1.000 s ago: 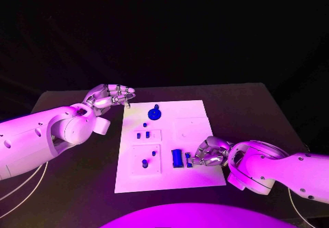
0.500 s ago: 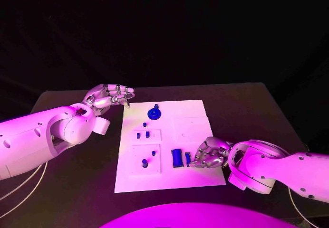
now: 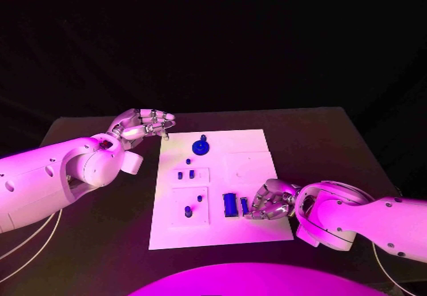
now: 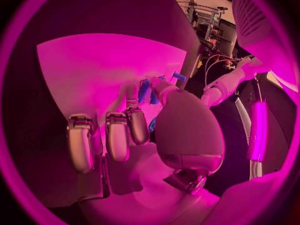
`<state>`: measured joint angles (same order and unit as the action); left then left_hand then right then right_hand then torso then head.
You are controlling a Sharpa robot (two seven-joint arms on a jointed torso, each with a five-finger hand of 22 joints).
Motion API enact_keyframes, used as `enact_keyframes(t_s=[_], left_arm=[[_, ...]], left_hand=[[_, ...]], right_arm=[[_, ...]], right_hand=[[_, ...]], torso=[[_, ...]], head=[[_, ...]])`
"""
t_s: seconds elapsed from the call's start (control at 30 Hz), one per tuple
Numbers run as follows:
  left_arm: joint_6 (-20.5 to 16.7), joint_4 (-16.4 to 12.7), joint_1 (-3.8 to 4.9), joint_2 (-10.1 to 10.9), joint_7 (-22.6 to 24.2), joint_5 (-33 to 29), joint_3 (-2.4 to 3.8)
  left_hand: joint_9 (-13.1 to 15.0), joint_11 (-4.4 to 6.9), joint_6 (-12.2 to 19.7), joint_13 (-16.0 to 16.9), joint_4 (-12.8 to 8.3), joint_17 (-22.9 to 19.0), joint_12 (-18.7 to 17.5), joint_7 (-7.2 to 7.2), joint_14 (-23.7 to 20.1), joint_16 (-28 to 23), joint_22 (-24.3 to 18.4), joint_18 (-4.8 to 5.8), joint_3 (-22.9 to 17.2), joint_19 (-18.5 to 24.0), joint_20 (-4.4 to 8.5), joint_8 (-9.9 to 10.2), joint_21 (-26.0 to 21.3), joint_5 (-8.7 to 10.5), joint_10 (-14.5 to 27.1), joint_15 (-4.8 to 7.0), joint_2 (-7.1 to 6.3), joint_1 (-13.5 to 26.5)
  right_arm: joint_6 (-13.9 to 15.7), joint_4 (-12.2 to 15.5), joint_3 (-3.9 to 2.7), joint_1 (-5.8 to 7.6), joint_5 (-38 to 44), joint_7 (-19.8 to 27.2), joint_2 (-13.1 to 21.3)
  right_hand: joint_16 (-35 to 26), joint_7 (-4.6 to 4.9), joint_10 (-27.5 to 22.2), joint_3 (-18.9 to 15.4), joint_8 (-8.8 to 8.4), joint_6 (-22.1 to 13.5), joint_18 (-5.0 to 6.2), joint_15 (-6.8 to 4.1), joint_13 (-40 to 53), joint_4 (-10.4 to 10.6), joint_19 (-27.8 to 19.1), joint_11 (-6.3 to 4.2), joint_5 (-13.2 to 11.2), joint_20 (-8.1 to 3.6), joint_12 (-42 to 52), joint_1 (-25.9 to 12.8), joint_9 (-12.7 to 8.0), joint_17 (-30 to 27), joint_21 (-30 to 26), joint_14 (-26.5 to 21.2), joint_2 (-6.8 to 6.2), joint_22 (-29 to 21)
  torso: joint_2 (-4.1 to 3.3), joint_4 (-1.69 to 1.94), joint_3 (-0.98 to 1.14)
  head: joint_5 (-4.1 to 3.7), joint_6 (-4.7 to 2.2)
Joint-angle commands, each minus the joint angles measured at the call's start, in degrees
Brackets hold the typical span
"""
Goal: Assemble the parts on the task board
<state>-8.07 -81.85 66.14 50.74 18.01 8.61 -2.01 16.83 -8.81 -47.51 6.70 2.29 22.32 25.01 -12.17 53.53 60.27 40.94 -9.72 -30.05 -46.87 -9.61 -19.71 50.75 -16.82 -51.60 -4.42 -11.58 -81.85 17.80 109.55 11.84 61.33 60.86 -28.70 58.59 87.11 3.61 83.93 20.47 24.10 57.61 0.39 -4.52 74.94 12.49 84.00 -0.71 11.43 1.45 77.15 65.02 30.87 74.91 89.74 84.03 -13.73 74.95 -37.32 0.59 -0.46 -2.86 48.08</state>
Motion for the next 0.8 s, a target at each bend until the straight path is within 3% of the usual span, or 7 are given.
enact_keyframes(t_s=[0.03,0.53,0.8], left_arm=[[0.67,-0.14,0.02,-0.10,0.17,0.09,0.03],[0.76,-0.18,0.02,-0.09,0.09,0.09,0.03],[0.86,-0.15,0.02,-0.09,0.00,0.09,0.03]], left_hand=[[-0.08,0.05,0.44,-0.09,0.11,-0.07,0.23,-0.26,-0.29,0.13,-0.05,-0.76,0.17,0.43,-0.14,-0.30,-0.27,-0.09,0.24,-0.04,0.25,0.24],[-0.09,0.05,0.47,-0.12,0.11,-0.09,0.29,-0.26,-0.31,0.17,-0.08,-0.78,0.15,0.41,-0.15,-0.34,-0.33,-0.09,0.28,-0.04,0.28,0.23],[-0.09,0.05,0.47,-0.12,0.11,-0.09,0.29,-0.26,-0.31,0.17,-0.08,-0.78,0.15,0.41,-0.15,-0.34,-0.33,-0.09,0.28,-0.04,0.28,0.23]], right_arm=[[-1.27,-0.38,0.01,-0.03,0.79,0.69,-0.24],[-1.26,-3.07,0.01,-0.08,1.38,0.91,-1.96],[-1.98,-3.93,0.01,-0.15,1.36,0.90,-2.45]], right_hand=[[0.21,0.11,0.98,-0.24,-0.35,0.39,-0.39,0.08,6.79,0.17,6.00,0.04,-0.20,0.10,0.01,0.06,-0.06,8.29,0.26,4.67,0.80,15.05],[0.22,-0.05,1.22,0.13,-0.42,0.64,-0.39,0.02,7.20,0.44,6.00,-0.08,0.16,0.08,0.60,0.45,-0.07,8.32,0.26,4.68,1.86,15.05],[0.24,-0.13,1.20,0.46,-0.57,0.68,-0.39,-0.07,7.22,-0.58,6.00,-0.17,-0.75,0.02,0.59,2.09,-0.08,8.38,0.26,4.69,1.59,15.05]], torso=[[0.00,0.02,-0.01],[0.00,0.01,-0.01],[0.04,-0.01,-0.02]], head=[[0.02,0.02],[0.06,0.07],[0.05,0.14]])
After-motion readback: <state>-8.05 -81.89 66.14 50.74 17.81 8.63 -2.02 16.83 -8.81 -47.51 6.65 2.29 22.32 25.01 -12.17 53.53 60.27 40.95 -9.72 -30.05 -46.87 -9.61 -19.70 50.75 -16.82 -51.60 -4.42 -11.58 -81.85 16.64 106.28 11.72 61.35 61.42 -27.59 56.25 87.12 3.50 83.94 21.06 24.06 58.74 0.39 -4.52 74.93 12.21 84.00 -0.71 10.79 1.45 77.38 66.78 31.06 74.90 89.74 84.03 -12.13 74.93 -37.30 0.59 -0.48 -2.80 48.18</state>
